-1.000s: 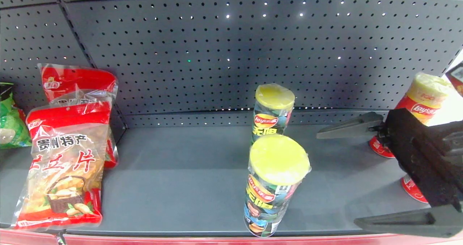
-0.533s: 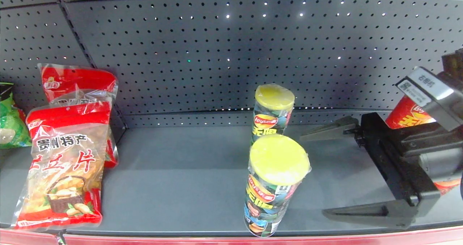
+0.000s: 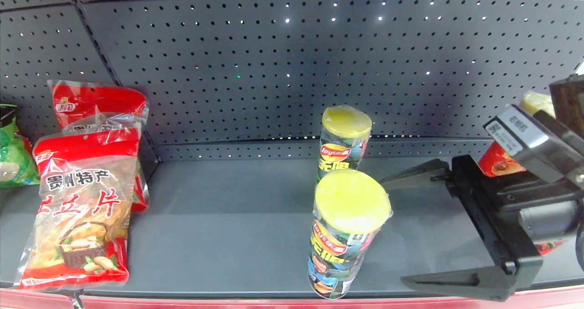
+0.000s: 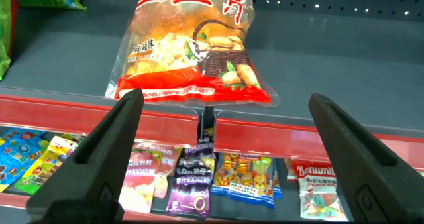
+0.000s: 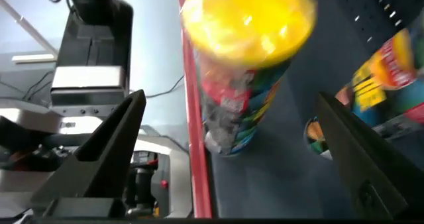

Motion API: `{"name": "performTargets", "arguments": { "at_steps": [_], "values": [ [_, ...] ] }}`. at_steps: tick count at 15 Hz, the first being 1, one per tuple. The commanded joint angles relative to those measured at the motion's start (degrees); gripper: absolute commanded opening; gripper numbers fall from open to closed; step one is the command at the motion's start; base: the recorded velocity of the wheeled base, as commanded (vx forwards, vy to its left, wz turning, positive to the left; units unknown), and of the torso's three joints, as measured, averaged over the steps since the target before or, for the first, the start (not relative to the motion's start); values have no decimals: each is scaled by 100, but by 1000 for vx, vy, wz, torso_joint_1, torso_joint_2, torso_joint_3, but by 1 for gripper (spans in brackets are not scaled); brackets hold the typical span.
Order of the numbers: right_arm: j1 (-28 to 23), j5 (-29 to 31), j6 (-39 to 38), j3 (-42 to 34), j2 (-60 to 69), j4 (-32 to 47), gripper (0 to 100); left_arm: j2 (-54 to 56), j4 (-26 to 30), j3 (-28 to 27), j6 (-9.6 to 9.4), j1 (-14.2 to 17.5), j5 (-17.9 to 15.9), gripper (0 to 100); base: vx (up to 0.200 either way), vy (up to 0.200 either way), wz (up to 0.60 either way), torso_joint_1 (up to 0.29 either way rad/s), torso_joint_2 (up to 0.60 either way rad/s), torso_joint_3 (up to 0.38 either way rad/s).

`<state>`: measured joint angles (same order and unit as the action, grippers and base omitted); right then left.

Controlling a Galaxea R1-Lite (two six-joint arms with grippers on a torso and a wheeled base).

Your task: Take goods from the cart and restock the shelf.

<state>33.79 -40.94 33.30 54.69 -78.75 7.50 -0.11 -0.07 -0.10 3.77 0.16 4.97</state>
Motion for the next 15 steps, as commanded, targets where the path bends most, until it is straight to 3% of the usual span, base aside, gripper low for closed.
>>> {"name": "performTargets", "arguments": {
  "at_steps": [1, 7, 15],
  "values": [
    [136, 51, 1, -292, 132, 6, 100, 2, -1, 1, 1, 2, 4, 100, 0, 0, 0, 0, 0, 0],
    [532, 165, 1, -450, 18, -20, 100, 2, -1, 1, 1, 2, 4, 100, 0, 0, 0, 0, 0, 0],
    [497, 490, 97, -441, -53, -55, 100, 2, -1, 1, 1, 2, 4, 100, 0, 0, 0, 0, 0, 0]
  ]
}}
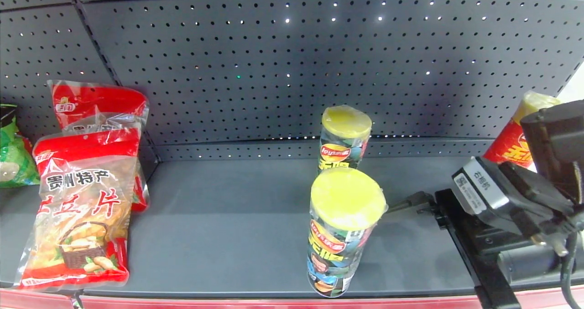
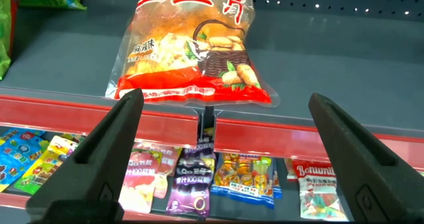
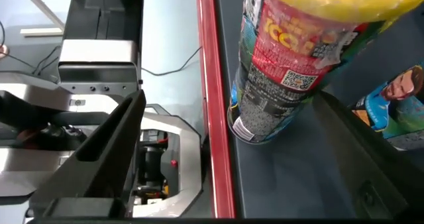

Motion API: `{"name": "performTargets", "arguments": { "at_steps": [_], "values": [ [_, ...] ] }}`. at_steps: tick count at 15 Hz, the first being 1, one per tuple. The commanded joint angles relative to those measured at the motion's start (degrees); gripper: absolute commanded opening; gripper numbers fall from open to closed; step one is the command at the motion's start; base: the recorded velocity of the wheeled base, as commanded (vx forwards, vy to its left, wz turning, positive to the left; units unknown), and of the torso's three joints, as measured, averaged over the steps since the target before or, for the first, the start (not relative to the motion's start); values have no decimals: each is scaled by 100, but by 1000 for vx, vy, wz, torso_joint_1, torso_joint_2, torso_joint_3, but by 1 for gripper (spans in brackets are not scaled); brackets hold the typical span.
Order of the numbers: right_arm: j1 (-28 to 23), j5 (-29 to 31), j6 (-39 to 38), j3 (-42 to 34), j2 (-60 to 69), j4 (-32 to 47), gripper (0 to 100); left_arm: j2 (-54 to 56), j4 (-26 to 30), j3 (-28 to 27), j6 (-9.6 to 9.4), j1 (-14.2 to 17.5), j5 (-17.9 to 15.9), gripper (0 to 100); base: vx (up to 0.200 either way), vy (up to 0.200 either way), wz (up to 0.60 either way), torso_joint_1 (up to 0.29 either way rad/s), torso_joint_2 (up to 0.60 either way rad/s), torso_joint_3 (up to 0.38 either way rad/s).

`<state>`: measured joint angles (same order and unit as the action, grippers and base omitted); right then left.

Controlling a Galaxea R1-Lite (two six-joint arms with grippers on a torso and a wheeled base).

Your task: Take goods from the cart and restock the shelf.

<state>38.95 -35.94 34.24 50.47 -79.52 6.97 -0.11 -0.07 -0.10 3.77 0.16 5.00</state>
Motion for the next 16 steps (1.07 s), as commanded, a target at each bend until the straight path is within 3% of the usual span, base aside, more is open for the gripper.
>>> {"name": "performTargets", "arguments": {
  "at_steps": [1, 9, 16],
  "values": [
    [-36, -19, -5, -20, 86, -3, 100, 2, -1, 1, 1, 2, 1, 100, 0, 0, 0, 0, 0, 0],
    [34, 25, -577, -37, 367, -363, 100, 2, -1, 1, 1, 2, 1, 100, 0, 0, 0, 0, 0, 0],
    [34, 25, -621, -37, 314, -398, 100, 2, -1, 1, 1, 2, 1, 100, 0, 0, 0, 0, 0, 0]
  ]
}}
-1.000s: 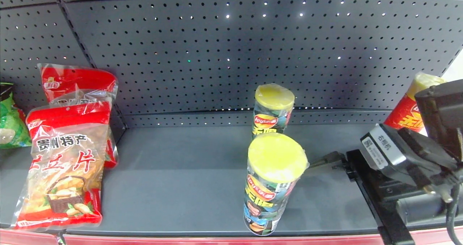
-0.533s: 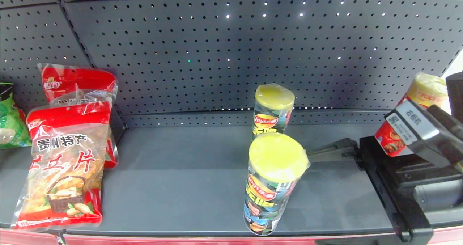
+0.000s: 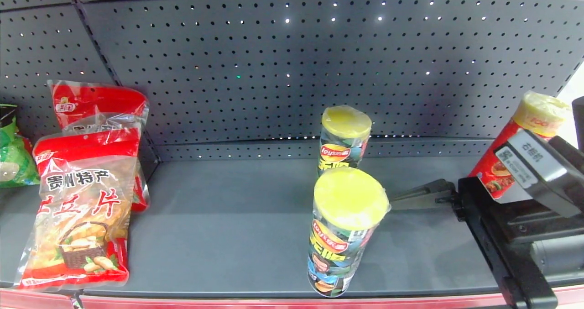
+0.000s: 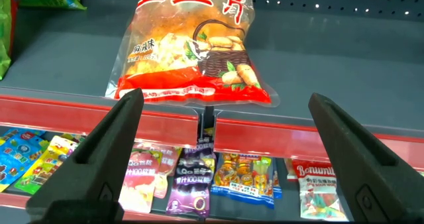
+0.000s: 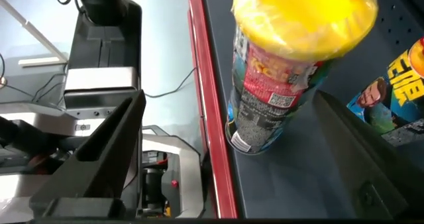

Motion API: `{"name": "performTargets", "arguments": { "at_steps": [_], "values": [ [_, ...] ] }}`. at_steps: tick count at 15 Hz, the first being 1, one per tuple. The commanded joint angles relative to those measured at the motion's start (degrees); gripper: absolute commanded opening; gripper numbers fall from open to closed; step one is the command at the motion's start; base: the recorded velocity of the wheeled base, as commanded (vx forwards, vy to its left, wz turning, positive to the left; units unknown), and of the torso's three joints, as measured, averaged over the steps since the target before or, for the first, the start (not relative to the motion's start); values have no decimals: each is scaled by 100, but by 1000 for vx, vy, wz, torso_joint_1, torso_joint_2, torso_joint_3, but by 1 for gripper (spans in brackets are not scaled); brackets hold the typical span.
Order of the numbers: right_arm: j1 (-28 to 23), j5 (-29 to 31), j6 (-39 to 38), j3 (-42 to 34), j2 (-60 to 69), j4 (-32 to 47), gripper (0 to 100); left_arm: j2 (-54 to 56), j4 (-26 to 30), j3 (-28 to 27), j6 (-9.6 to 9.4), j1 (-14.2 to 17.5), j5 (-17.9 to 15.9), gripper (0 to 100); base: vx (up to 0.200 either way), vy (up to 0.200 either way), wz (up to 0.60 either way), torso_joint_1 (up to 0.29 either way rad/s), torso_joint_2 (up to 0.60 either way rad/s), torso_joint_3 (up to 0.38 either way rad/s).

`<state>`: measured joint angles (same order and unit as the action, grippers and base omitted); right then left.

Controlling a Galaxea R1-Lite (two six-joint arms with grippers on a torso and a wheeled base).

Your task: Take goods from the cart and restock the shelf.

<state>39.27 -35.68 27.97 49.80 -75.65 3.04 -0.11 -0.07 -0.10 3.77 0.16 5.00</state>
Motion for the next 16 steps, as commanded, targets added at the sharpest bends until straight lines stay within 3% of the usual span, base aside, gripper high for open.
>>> {"name": "performTargets", "arguments": {
  "at_steps": [1, 16],
  "values": [
    [2, -9, 7, 30, -99, -14, 100, 2, -1, 1, 1, 2, 1, 100, 0, 0, 0, 0, 0, 0],
    [380, 158, -2, 241, -881, -216, 100, 2, -1, 1, 1, 2, 1, 100, 0, 0, 0, 0, 0, 0]
  ]
}}
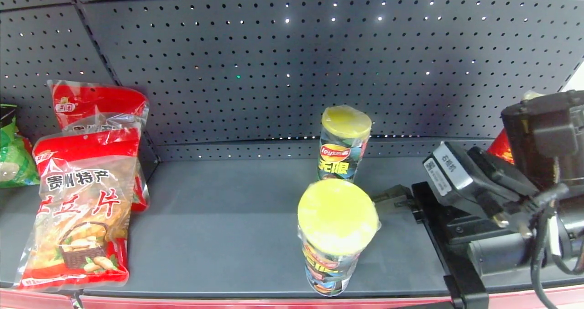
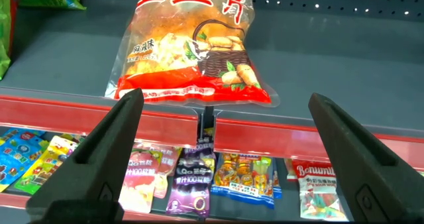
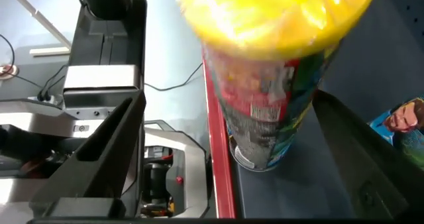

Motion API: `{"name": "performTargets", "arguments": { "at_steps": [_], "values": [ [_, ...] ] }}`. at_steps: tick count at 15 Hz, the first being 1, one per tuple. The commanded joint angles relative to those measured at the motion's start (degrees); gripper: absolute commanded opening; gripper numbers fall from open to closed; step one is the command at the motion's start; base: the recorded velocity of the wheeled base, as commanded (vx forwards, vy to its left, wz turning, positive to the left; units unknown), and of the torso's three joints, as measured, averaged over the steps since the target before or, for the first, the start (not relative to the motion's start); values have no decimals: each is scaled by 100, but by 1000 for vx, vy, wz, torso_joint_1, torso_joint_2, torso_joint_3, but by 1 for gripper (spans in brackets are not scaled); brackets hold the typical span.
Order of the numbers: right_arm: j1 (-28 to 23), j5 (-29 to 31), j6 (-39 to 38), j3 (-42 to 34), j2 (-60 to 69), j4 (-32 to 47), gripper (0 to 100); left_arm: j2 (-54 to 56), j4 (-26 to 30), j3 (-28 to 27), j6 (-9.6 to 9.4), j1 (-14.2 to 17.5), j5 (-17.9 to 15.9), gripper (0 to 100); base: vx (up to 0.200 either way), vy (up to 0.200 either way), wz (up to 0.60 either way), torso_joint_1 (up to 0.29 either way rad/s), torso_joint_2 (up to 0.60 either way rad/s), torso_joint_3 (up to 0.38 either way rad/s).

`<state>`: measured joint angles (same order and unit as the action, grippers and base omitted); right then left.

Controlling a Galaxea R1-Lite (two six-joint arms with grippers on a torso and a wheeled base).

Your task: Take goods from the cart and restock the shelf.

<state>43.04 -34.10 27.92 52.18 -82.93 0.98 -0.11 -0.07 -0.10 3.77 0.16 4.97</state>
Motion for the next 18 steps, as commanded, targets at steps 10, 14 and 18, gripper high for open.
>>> {"name": "performTargets", "arguments": {
  "at_steps": [10, 14, 18],
  "values": [
    [11, 43, 12, 196, -619, -177, 100, 2, -1, 1, 1, 2, 4, 100, 0, 0, 0, 0, 0, 0],
    [20, 61, 3, 522, -944, -265, 100, 2, -1, 1, 1, 2, 4, 100, 0, 0, 0, 0, 0, 0],
    [116, 87, -41, 566, -1076, -265, 100, 2, -1, 1, 1, 2, 4, 100, 0, 0, 0, 0, 0, 0]
  ]
}}
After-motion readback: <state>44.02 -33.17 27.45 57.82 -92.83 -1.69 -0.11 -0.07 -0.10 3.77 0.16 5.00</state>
